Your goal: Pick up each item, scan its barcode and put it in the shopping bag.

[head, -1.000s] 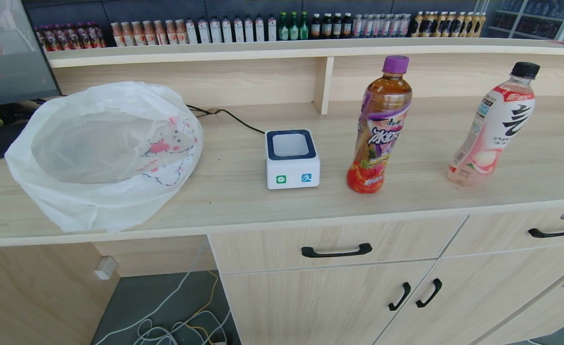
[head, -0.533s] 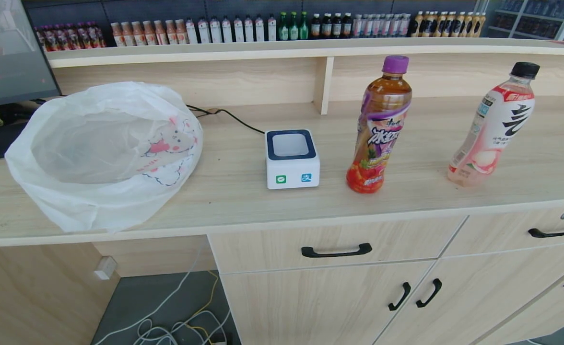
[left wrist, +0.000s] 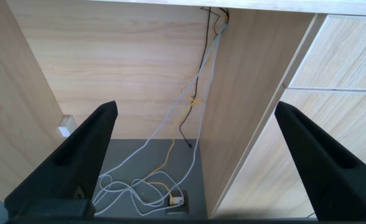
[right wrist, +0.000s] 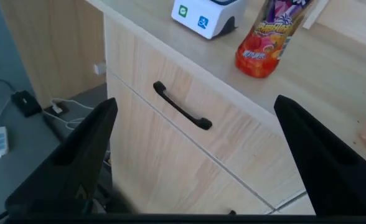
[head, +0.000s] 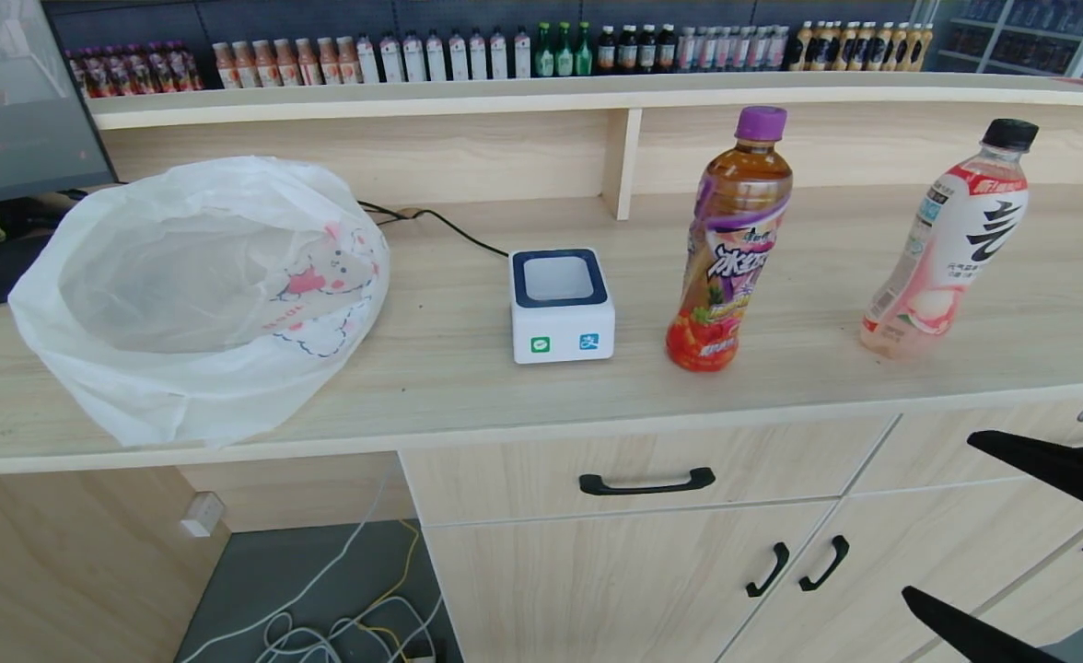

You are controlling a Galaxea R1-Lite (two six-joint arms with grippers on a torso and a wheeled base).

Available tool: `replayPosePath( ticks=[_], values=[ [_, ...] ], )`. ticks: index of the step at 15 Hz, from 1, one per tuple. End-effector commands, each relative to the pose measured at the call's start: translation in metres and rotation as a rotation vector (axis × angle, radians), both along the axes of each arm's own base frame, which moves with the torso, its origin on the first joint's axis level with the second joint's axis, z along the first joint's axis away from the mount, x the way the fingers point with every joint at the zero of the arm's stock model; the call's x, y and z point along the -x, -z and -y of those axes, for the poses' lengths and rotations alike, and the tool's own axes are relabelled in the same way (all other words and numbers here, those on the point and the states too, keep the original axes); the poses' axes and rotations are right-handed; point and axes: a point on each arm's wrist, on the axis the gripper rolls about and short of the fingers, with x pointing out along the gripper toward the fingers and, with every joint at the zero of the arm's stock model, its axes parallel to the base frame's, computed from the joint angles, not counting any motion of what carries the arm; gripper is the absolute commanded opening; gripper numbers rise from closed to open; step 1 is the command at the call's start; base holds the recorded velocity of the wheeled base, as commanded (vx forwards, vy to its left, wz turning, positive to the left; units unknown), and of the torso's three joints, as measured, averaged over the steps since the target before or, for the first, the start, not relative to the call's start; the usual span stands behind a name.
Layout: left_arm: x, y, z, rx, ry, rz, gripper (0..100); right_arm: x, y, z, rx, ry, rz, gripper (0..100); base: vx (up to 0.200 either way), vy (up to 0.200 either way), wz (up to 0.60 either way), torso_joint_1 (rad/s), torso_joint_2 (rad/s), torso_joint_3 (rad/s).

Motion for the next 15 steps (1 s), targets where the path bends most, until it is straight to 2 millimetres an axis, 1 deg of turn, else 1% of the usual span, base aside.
replayPosePath(
  ticks=[1,2,5,7,12,14,15],
  values=[
    [0.000,0.000,0.000,0.000,0.000,0.000,100,-0.024,0.002,-0.016,-0.003,0.028,-0.059,100,0.000,0.000,0.00,0.000,0.00,0.000],
    [0.000,0.000,0.000,0.000,0.000,0.000,100,-0.025,0.000,-0.019,-0.045,0.038,-0.067,100,0.000,0.000,0.00,0.000,0.00,0.000],
    [0.000,0.000,0.000,0.000,0.000,0.000,100,-0.033,-0.016,-0.022,-0.224,0.178,-0.122,100,0.000,0.000,0.00,0.000,0.00,0.000],
    [0.000,0.000,0.000,0.000,0.000,0.000,100,-0.037,-0.024,-0.025,-0.246,0.184,-0.109,100,0.000,0.000,0.00,0.000,0.00,0.000],
    [0.000,0.000,0.000,0.000,0.000,0.000,100,-0.047,-0.025,-0.031,-0.233,0.311,-0.100,100,0.000,0.000,0.00,0.000,0.00,0.000],
    [0.000,0.000,0.000,0.000,0.000,0.000,100,-0.052,-0.029,-0.034,-0.228,0.321,-0.079,100,0.000,0.000,0.00,0.000,0.00,0.000],
    [0.000,0.000,0.000,0.000,0.000,0.000,100,-0.058,-0.027,-0.038,-0.227,0.332,-0.063,100,0.000,0.000,0.00,0.000,0.00,0.000]
  ],
)
